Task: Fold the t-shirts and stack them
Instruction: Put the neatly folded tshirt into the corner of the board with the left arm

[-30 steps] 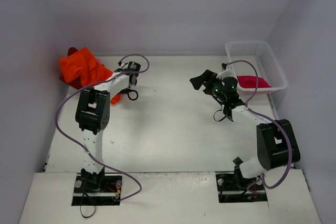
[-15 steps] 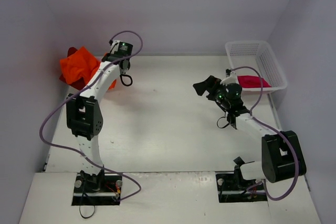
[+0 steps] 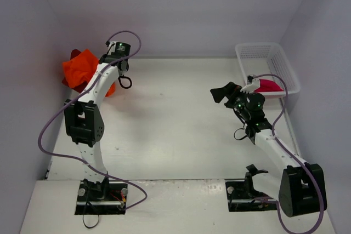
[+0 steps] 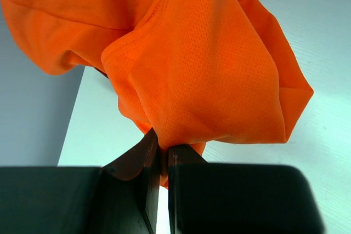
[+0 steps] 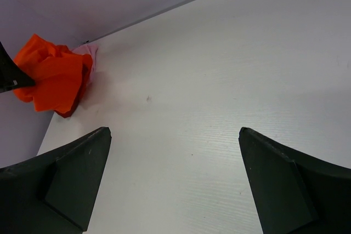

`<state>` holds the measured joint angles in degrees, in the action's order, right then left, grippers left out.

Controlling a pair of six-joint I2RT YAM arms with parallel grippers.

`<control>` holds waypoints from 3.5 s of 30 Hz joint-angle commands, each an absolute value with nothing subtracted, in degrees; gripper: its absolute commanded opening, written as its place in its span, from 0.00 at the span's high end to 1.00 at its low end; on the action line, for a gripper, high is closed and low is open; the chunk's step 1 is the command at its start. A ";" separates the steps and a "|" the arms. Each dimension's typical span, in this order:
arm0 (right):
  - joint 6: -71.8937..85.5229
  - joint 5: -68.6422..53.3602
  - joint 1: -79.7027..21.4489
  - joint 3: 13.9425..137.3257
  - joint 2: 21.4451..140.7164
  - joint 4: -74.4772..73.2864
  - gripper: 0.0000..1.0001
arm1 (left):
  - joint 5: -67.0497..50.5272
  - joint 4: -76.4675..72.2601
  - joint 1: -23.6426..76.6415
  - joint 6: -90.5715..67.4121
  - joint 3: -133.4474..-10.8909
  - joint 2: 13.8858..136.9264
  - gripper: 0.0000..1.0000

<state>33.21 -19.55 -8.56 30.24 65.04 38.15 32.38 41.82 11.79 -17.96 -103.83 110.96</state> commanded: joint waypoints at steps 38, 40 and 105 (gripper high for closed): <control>31.91 -20.57 -7.91 26.37 49.75 27.78 0.01 | 21.10 43.94 -9.58 -15.29 -118.65 110.65 1.00; 31.90 -20.48 -8.00 26.02 49.04 27.16 0.01 | 20.74 43.95 -10.11 -15.29 -119.26 111.27 1.00; 33.05 -17.31 -13.45 23.82 48.16 28.39 0.03 | 17.75 32.87 -16.96 -12.48 -134.12 125.51 0.28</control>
